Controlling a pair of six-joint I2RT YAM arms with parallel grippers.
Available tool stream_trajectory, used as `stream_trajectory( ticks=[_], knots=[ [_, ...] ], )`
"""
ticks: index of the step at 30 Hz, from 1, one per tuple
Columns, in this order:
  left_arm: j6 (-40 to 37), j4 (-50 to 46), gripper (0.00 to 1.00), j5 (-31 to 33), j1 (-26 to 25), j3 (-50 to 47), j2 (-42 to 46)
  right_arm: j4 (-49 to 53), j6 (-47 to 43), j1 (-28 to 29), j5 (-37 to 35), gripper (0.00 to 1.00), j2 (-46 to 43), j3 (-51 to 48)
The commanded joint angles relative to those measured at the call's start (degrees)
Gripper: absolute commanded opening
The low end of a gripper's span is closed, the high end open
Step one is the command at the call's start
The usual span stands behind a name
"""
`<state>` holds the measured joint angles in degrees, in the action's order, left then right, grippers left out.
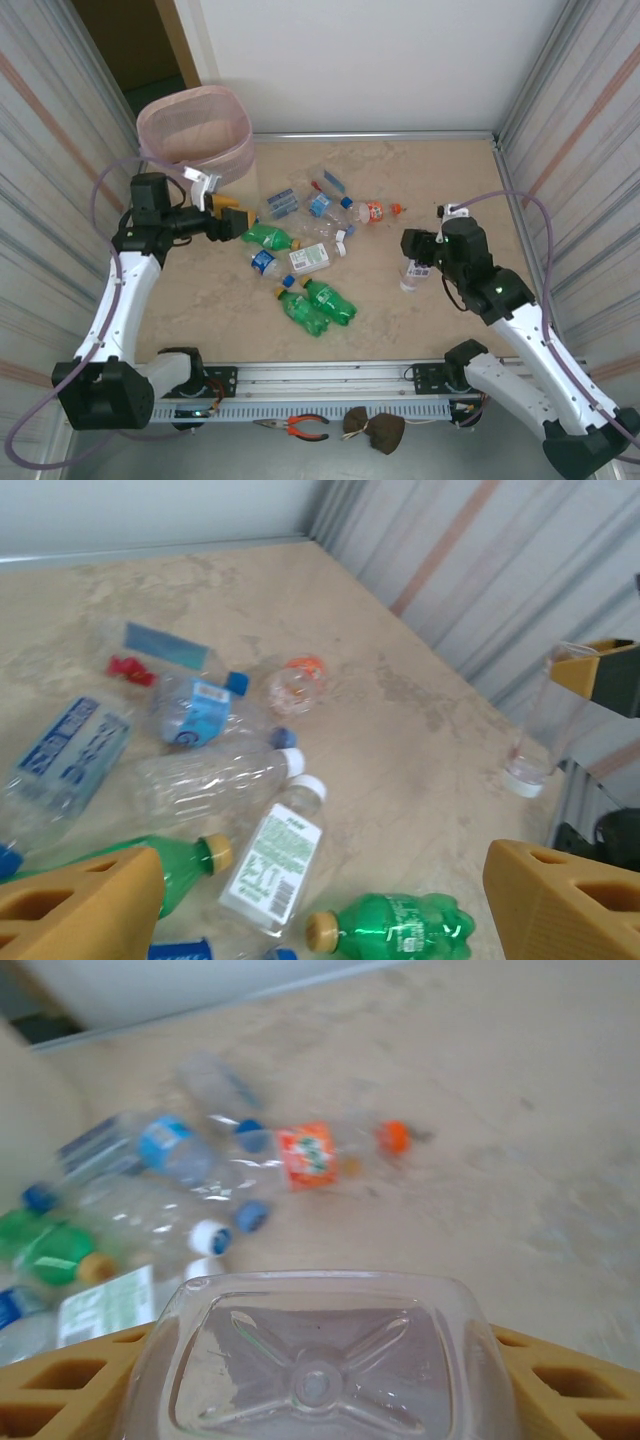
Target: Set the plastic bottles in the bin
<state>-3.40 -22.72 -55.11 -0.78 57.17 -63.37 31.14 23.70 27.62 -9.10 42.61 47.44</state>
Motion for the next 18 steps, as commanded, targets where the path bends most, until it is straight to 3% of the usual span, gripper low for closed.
stream_trajectory(
  ticks=[1,14,18],
  knots=[
    [-1.41,3.87,0.83,-6.28,-2.05,-0.74,0.23,-6.71,-15.31,-0.46,11.93,0.63,-0.84,1.62],
    [-2.39,12.33,0.87,-10.77,-21.83,5.59,-1.11,-16.83,-19.94,-0.05,43.93,0.62,2.43,13.27],
    [-3.97,12.96,0.91,-10.96,-27.76,10.56,-2.84,-18.68,-20.68,2.55,49.32,0.61,4.13,17.48]
  ],
)
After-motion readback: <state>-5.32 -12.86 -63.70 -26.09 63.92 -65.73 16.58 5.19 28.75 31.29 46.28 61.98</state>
